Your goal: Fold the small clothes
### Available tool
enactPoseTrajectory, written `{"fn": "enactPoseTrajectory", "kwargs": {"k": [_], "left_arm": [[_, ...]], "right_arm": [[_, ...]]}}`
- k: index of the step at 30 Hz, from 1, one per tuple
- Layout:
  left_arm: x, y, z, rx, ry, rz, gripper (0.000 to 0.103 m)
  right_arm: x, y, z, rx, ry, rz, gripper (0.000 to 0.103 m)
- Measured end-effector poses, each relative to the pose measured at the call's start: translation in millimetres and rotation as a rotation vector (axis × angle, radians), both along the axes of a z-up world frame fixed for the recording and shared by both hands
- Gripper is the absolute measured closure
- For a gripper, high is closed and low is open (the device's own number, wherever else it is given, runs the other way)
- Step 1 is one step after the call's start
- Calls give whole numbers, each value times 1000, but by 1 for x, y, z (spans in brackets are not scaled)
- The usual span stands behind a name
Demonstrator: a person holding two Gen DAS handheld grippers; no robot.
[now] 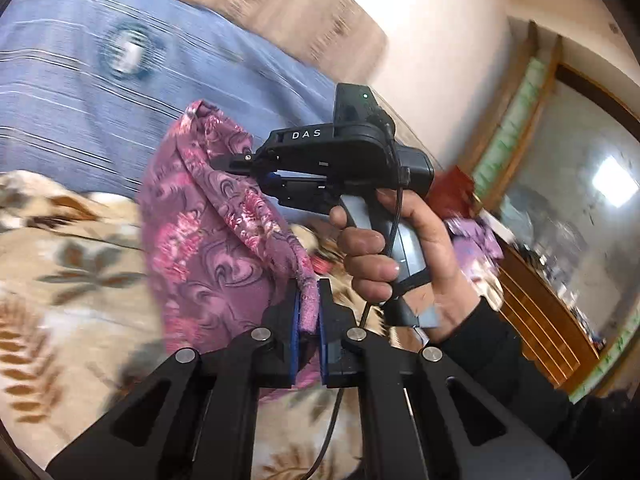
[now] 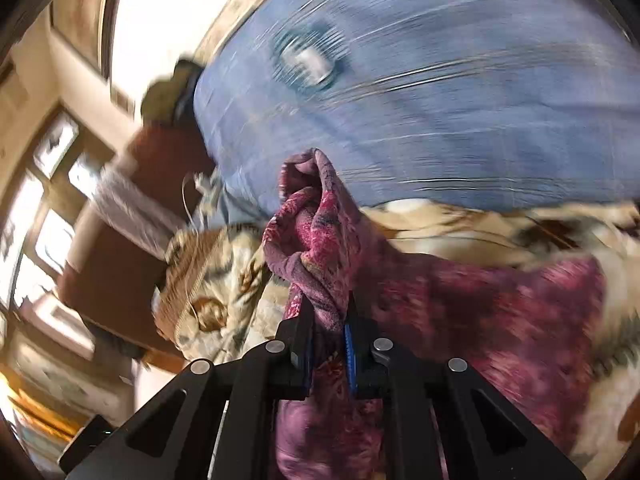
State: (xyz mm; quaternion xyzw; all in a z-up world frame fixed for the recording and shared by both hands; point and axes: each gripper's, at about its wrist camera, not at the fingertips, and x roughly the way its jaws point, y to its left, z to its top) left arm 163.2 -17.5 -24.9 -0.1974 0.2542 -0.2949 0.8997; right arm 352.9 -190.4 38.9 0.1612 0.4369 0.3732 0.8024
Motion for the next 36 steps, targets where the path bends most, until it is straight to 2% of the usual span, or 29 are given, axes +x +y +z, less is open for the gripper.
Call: {"fn": "enactPoseTrajectory", "kwargs": {"k": [3,6,10,13,16,17,18,19,20,21,22,23,24,25,27,29,31,32,33,34,36], "left_arm": [[18,-45,-10,45,30,-78,98],[30,-85,-22,95,63,-128,98],[46,-126,-47,160,121,-153,98],[58,-142,-69,186,185,-149,98],[66,-147,-90,204,264,-154,97],[66,-142,-94,200,316,-155,97],[62,-135,-93,175,332,-165,97],[53,-125,-88,145,328,-174,95],[38,-108,-78,111,298,-172,90],[27,-95,-71,95,271,-167,71],[16,-80,-64,87,243,-151,41],[5,-64,-60,83,212,-116,35],[-5,-46,-57,92,190,-63,35],[-8,-32,-58,115,196,-27,35],[-4,-15,-65,130,241,28,35],[4,1,-75,114,299,92,35],[16,8,-88,111,362,130,35],[20,10,-97,115,396,144,35],[26,11,-105,118,425,145,35],[30,9,-109,120,443,143,35],[32,7,-114,133,468,144,35]], "right_arm": [[6,-56,-16,67,28,-65,91],[16,-105,-44,106,74,-136,91],[32,-148,-86,161,142,-188,91],[44,-162,-125,177,210,-208,91],[53,-168,-156,195,249,-239,82],[55,-168,-165,191,268,-254,75],[58,-170,-175,170,300,-277,69],[58,-175,-176,148,310,-295,68],[51,-181,-171,107,297,-347,68],[34,-189,-153,69,224,-403,65],[19,-192,-140,56,171,-416,61],[-2,-195,-124,45,119,-425,50],[-28,-196,-111,38,85,-445,40],[-47,-199,-107,49,73,-459,39],[-83,-192,-109,100,78,-435,38],[-106,-176,-125,90,78,-424,39],[-109,-167,-149,49,82,-450,50],[-107,-163,-160,28,100,-455,68],[-103,-158,-166,-20,111,-452,74],[-100,-155,-167,-55,102,-446,74],[-101,-155,-165,-44,77,-429,77]]}}
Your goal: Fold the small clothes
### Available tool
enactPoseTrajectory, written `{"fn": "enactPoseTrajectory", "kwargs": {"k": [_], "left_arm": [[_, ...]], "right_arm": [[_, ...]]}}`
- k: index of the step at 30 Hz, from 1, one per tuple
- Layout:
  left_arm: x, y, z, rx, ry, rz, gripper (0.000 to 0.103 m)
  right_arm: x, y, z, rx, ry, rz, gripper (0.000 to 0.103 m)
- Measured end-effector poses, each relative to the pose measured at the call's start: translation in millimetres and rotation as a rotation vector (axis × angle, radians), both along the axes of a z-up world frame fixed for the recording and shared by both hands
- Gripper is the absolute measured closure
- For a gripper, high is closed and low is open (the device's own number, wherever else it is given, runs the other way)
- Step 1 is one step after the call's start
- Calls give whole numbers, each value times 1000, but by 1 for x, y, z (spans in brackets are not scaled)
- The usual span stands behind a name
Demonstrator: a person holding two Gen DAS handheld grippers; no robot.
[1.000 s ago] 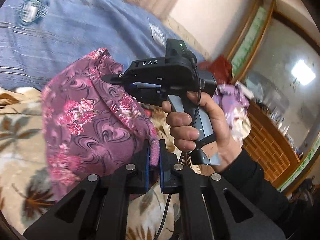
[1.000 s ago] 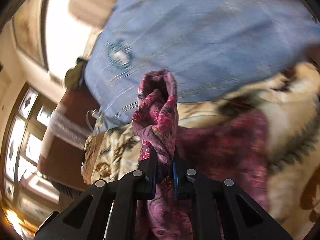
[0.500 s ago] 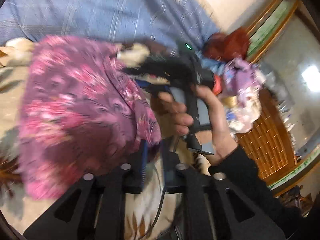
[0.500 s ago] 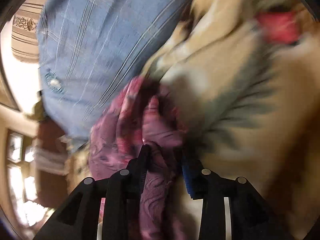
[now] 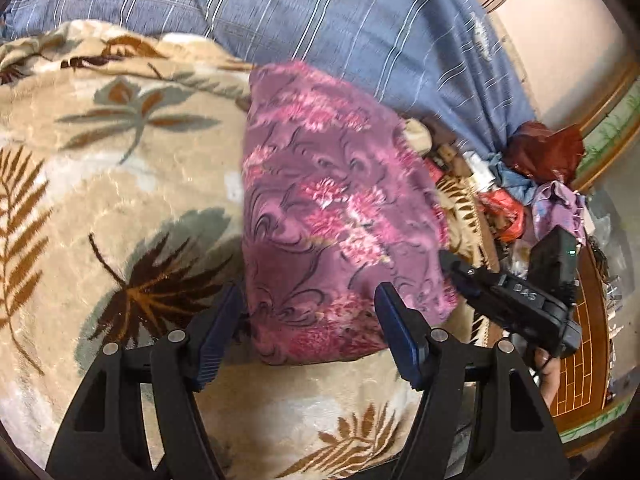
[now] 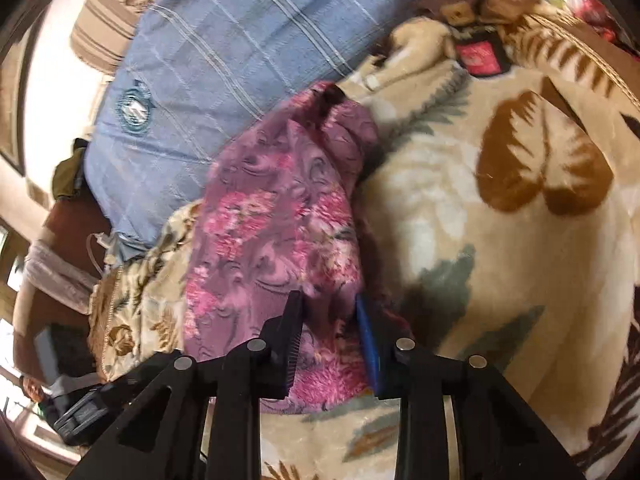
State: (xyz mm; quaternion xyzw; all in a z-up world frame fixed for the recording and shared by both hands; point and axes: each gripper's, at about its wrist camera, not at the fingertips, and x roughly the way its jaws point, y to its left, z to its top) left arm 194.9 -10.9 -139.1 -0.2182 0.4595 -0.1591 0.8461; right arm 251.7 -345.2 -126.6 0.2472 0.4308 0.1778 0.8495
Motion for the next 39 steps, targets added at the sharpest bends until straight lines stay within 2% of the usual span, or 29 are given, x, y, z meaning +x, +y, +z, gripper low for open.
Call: {"fn": "enactPoseTrajectory", "kwargs": {"k": [2,4,6,8,11,13,14,15,16,17,18,19,21,23,24,25,26,27,29,31,34,38,39], "left_arm": [[-1,-2,-3,-2,7,-2,35],[7,-5,-12,-14,53,13,35],[12,-5,-20,-46,104,21,35],[15,-5,-27,-41,126,18,35],[17,-9,-39,-30,153,6,34],[16,-12,-42,-10,137,5,34],[15,-14,-39,11,130,1,34],[14,-14,-37,20,137,1,37],[13,-14,-35,10,143,3,44],[12,-13,-33,-9,145,-1,47],[11,-13,-32,-10,146,-2,50],[10,-12,-31,-6,145,0,58],[10,-9,-32,-28,154,9,69],[14,-5,-37,-59,187,19,84],[18,-5,-39,-68,200,14,87],[20,-4,-39,-76,210,10,90],[22,-1,-37,-89,215,7,91],[21,3,-32,-103,209,4,93],[13,11,-14,-120,164,1,93],[-4,24,7,-148,123,-8,93],[-42,42,26,-189,124,-30,93],[-97,48,19,-170,153,-46,93],[-106,48,10,-146,152,-41,92]], "right_arm": [[-3,-2,-4,-17,4,-5,80],[-9,-5,-6,-16,21,-12,92],[-11,-8,-5,-28,20,-14,97],[-10,-11,-5,-72,27,-31,101],[-1,-12,-18,-150,95,-62,100],[2,-17,-24,-82,121,-61,100],[1,-18,-21,-71,106,-51,94],[-2,-19,-18,-62,84,-44,93],[-5,-21,-14,-49,60,-48,90],[-8,-24,-11,-23,44,-51,75],[-8,-26,-11,-2,41,-51,49],[-10,-30,-11,46,35,-53,40],[-9,-33,-13,100,37,-53,37],[-2,-29,-25,106,96,-17,38],[2,-25,-32,79,131,-9,39],[2,-21,-32,58,127,-10,40],[2,-19,-29,46,117,-6,56],[2,-16,-27,40,108,13,94],[-1,-13,-29,85,136,47,92],[-18,-6,-11,37,88,61,92],[-60,8,11,57,70,88,92],[-118,37,17,-11,61,110,91],[-126,43,11,-23,67,109,87]]}}
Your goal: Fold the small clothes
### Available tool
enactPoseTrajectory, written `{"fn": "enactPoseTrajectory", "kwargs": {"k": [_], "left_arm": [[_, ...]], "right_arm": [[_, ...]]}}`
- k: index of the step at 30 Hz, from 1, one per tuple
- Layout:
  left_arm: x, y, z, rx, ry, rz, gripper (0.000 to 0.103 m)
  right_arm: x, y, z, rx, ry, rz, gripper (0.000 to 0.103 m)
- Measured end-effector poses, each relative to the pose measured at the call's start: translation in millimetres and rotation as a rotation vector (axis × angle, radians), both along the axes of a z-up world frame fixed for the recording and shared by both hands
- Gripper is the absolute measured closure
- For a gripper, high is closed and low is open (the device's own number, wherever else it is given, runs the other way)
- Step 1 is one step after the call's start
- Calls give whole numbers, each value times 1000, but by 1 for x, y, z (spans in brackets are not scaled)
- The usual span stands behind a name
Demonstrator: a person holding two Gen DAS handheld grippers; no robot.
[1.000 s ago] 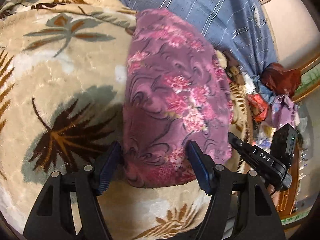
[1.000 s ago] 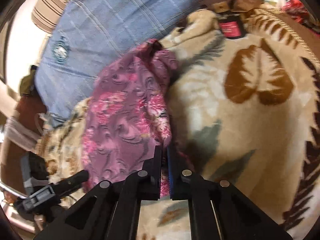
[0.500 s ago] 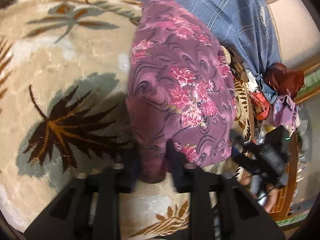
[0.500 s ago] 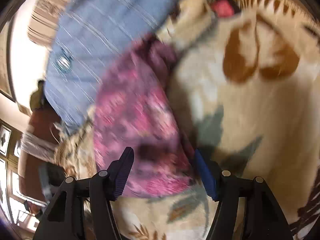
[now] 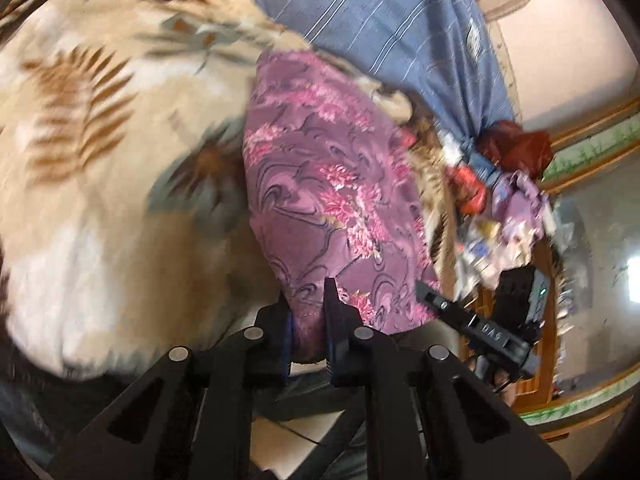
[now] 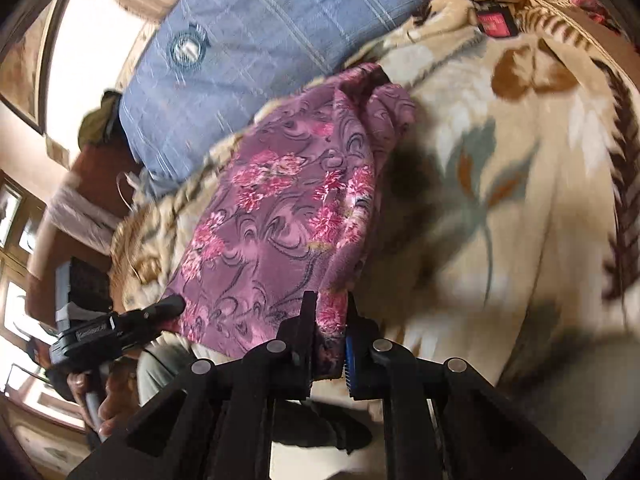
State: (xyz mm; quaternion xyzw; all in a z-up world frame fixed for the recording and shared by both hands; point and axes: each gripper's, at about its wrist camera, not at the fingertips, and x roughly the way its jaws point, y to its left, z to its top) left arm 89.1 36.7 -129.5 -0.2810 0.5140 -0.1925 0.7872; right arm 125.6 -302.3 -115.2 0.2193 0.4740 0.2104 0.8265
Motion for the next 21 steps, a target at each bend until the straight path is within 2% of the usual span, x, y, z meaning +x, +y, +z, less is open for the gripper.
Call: {"fn": "enactPoseTrajectory", "kwargs": {"k": [2,3,5,6,7,9,10,12,15,18,19,21], "left_arm": [[-5,-2,-19,60,7,1,90],[-4,-6,-29,104,28,-5,90],[-3,-11,-34,152,19,-20,90],[-4,-11,-28,149,-10,-29,85],[-6,-10,-19,129,-48,-32,70],[-9,-2,-3,90,-116,-4,49],[-8,2,4,78,-145,19,49],[2,6,15,83,-173,30,49],[32,4,23,108,-166,47,49],[69,-1,21,91,-141,54,46],[77,1,18,74,-135,42,46],[103,-4,11,24,-108,7,44]], "right_arm": [[-5,8,-22,-22,25,2,86],[-2,10,-39,-41,68,-10,84],[2,6,-55,-59,133,-35,83],[3,0,-52,-32,128,-44,76],[3,-7,-47,-12,109,-59,70],[0,-23,-23,21,25,-108,34],[0,-30,-11,35,-21,-127,31],[11,-35,10,47,-70,-116,31],[48,-32,24,25,-89,-87,31],[95,-30,9,61,-19,-89,31],[109,-30,-1,110,14,-82,31],[123,-30,-18,138,33,-90,31]]}}
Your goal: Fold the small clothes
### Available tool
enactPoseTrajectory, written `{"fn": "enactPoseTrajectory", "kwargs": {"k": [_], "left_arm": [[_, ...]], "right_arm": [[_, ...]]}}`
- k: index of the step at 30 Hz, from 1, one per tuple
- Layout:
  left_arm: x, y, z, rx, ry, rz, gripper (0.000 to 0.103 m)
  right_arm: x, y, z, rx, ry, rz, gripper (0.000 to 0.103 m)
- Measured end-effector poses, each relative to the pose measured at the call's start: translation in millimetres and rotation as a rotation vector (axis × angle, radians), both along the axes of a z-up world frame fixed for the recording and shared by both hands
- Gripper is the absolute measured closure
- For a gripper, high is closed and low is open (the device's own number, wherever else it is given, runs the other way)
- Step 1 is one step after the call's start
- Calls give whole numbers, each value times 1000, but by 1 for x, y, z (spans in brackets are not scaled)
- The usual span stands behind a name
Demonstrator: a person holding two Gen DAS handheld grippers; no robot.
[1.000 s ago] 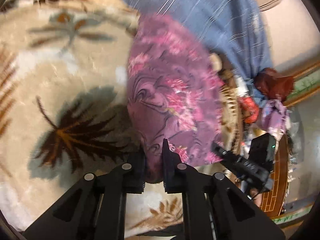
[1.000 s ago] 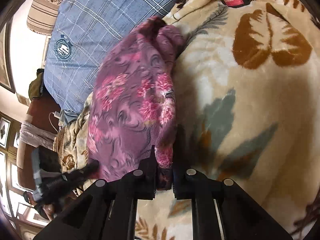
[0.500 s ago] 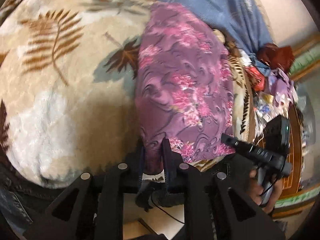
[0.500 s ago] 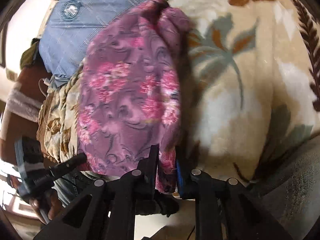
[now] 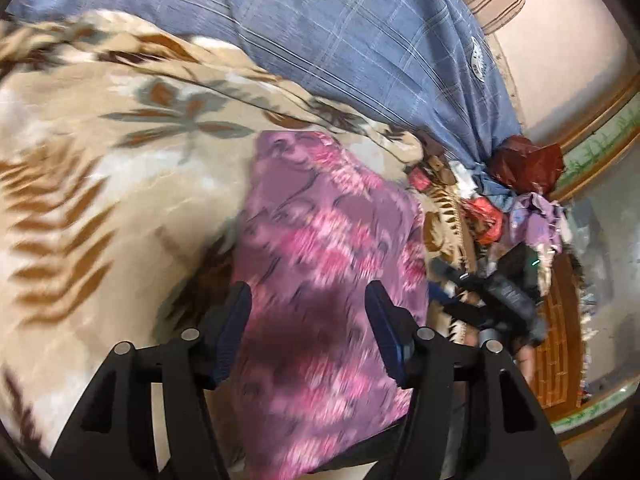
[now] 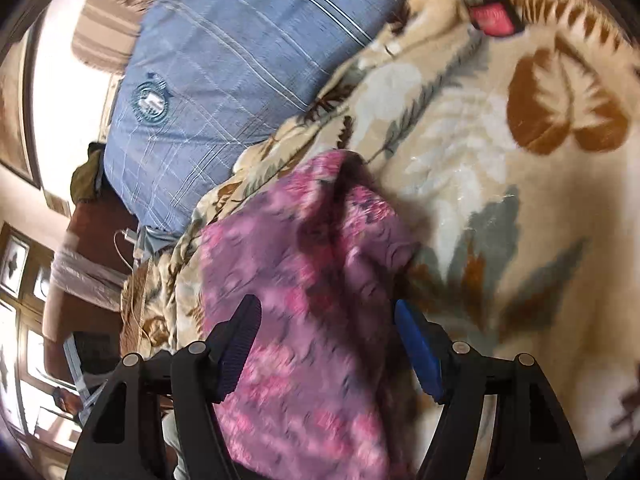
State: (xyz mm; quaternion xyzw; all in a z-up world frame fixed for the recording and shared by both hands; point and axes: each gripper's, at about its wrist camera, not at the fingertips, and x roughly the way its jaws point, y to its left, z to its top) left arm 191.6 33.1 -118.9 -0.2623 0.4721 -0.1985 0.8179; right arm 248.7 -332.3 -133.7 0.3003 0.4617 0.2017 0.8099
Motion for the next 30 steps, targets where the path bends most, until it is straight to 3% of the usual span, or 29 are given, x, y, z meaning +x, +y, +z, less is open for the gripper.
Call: {"fn": "enactPoseTrajectory", "kwargs": {"k": [4,6,7,8,9,12,16,17,19,21,24,30], "left_arm": [[25,-5,-23,-19,48,-11,40],[34,-6,-37,-24,71,-6,39],[34,-5,-41,-38,72,-7,39],[34,-4,-44,-53,78,-5,39],[32,-3,-43,-56,84,-7,39],[21,-1,-37,-73,77,0,39],[27,-4,-52,-7,125,50,33],[29,-5,-60,-26,130,51,35],[27,-4,-57,-44,124,58,54],[19,-5,-49,-51,121,61,74],[-4,1,-24,-118,51,56,78],[-57,33,39,-190,-97,93,78]], "right_arm": [[-5,2,-25,82,28,85,31],[0,5,-34,57,54,96,36],[3,6,-37,58,59,100,42],[6,6,-39,74,62,100,65],[9,8,-41,94,75,109,78],[12,17,-44,68,83,140,79],[15,23,-47,52,101,153,70],[16,23,-49,75,113,151,70],[12,19,-53,117,139,182,71],[6,17,-58,143,148,185,85],[-6,17,-45,127,95,187,89],[-43,41,13,148,-71,248,89]]}}
